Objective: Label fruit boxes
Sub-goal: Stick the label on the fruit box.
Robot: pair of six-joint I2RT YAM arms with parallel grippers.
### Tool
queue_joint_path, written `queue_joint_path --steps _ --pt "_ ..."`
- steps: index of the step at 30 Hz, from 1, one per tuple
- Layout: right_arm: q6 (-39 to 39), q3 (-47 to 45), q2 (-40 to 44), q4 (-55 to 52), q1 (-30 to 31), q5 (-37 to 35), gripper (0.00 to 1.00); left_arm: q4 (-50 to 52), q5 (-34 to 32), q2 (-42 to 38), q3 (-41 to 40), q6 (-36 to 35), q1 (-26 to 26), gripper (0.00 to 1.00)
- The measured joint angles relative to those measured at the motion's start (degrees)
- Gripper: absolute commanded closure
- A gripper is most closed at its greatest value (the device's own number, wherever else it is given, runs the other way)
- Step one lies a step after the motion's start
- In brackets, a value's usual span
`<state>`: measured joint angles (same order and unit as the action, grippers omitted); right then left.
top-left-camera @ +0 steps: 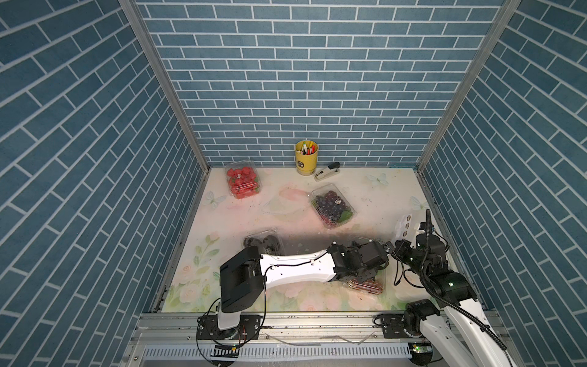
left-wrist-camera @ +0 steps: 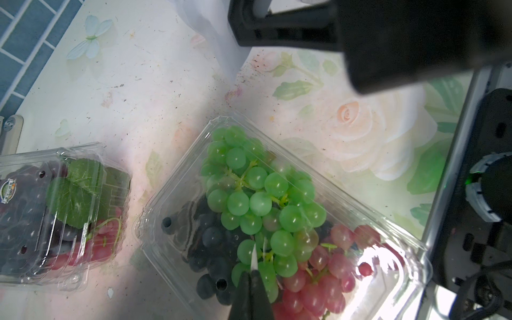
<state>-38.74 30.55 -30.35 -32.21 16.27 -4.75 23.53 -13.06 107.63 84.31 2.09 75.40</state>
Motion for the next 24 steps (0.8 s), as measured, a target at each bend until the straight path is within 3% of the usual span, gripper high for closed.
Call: queue_joint_path --steps 24 --pt "0.00 -0.55 -1.03 0.24 -0.31 0.37 1.00 2.67 4.15 2.67 2.49 1.22 -0.11 1.00"
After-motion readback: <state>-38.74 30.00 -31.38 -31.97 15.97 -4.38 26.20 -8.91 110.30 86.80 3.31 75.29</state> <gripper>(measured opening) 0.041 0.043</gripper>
